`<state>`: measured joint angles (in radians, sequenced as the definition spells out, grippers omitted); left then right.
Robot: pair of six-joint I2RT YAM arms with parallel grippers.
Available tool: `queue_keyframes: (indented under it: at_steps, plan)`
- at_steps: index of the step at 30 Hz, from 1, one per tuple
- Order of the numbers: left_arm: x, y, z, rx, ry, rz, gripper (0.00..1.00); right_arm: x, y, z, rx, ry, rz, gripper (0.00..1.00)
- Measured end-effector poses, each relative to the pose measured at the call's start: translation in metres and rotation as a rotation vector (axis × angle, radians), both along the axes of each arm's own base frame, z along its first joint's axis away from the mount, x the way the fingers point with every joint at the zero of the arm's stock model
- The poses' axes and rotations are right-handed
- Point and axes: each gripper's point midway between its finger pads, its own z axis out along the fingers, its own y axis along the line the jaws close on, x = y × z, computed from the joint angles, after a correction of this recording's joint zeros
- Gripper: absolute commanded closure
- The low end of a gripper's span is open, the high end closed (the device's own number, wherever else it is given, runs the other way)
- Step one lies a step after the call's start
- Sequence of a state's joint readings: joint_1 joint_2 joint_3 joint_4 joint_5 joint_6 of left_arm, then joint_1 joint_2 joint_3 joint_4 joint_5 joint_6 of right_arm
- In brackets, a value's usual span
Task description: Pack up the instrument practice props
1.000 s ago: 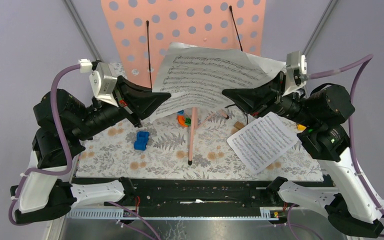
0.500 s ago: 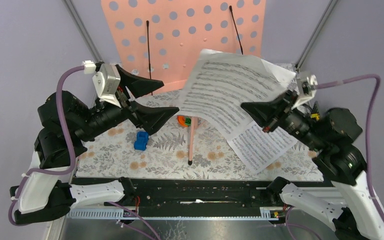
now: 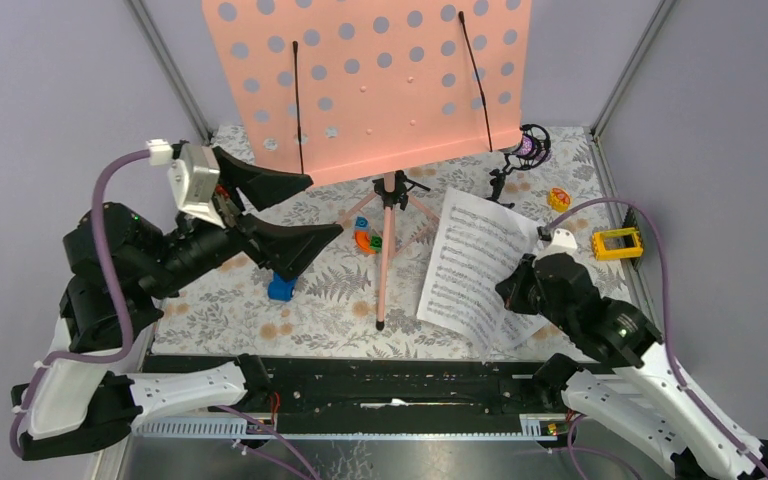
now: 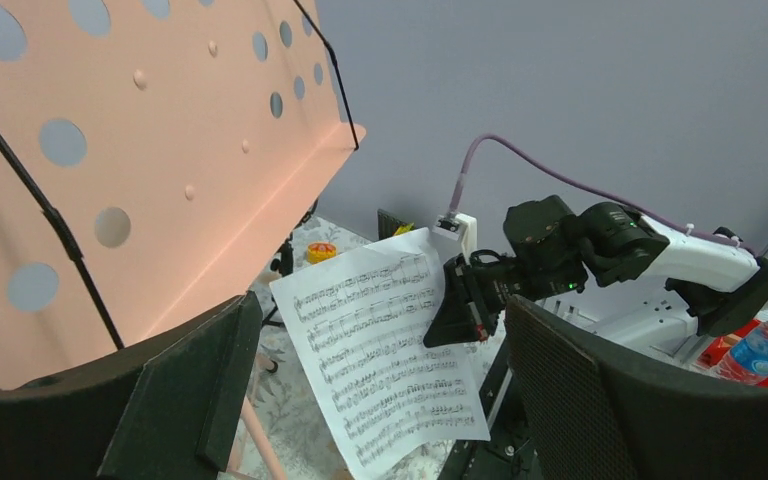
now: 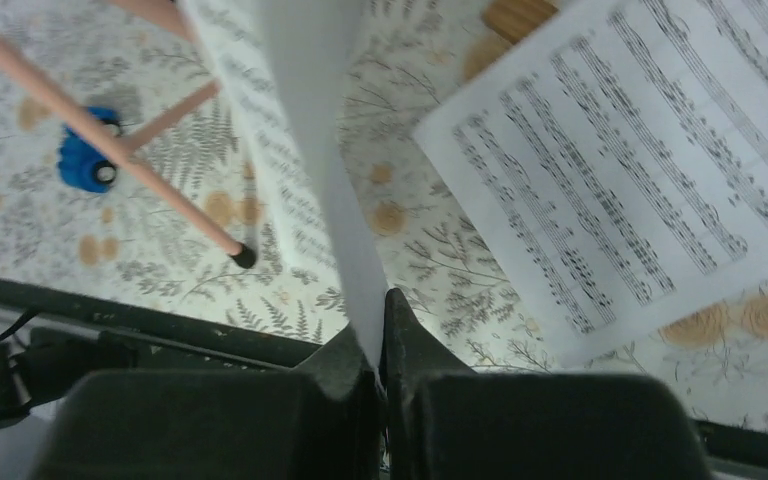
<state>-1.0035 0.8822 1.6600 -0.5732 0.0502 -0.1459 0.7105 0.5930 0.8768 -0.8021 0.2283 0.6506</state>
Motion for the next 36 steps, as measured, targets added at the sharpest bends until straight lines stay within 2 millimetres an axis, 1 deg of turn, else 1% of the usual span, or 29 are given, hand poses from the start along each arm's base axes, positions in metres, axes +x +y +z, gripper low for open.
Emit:
queue_keyframes:
  at_steps: [1,2,5,9,13,15,18,21,24,26,29,30,32,34,35,36]
  plan:
    - [0.001,-0.002,-0.005,0.007,0.013,0.000,0.04,0.000,-0.003,-0.014,-0.018,0.029,-0.025,1.00]
    - [0.002,-0.004,-0.008,0.011,0.021,0.000,0.03,0.001,-0.005,-0.024,-0.030,0.047,-0.047,1.00]
    - [0.005,-0.010,-0.021,0.033,0.058,-0.003,0.03,0.008,-0.013,-0.041,-0.060,0.065,-0.125,1.00]
    - [0.006,-0.013,-0.031,0.045,0.086,-0.005,0.04,0.028,-0.019,-0.054,-0.107,0.044,-0.216,1.00]
    - [0.006,-0.013,-0.032,0.038,0.102,-0.008,0.04,0.052,-0.022,-0.064,-0.146,0.051,-0.282,1.00]
    - [0.006,-0.013,-0.032,0.034,0.108,-0.009,0.04,0.066,-0.029,-0.071,-0.169,0.066,-0.325,1.00]
    - [0.006,-0.014,-0.033,0.033,0.118,-0.010,0.03,0.080,-0.044,-0.081,-0.203,0.093,-0.377,1.00]
    - [0.006,-0.015,-0.035,0.033,0.128,-0.011,0.03,0.085,-0.059,-0.085,-0.229,0.104,-0.415,1.00]
    - [0.006,-0.014,-0.040,0.040,0.134,-0.006,0.03,0.087,-0.073,-0.086,-0.249,0.112,-0.449,1.00]
    - [0.007,-0.014,-0.040,0.039,0.136,-0.003,0.03,0.085,-0.078,-0.090,-0.256,0.118,-0.459,1.00]
    - [0.008,-0.015,-0.040,0.038,0.142,-0.001,0.03,0.078,-0.083,-0.100,-0.272,0.140,-0.463,1.00]
    - [0.008,-0.015,-0.040,0.039,0.143,-0.001,0.03,0.076,-0.084,-0.103,-0.276,0.146,-0.464,0.95]
    - [0.008,-0.016,-0.041,0.040,0.146,-0.001,0.02,0.073,-0.086,-0.108,-0.287,0.161,-0.466,0.74]
    - [0.008,-0.017,-0.042,0.040,0.149,-0.002,0.02,0.071,-0.087,-0.110,-0.289,0.170,-0.469,0.56]
    - [0.008,-0.017,-0.042,0.040,0.153,-0.002,0.02,0.070,-0.087,-0.110,-0.288,0.171,-0.472,0.49]
    - [0.009,-0.017,-0.043,0.040,0.156,-0.003,0.02,0.070,-0.088,-0.110,-0.289,0.173,-0.474,0.44]
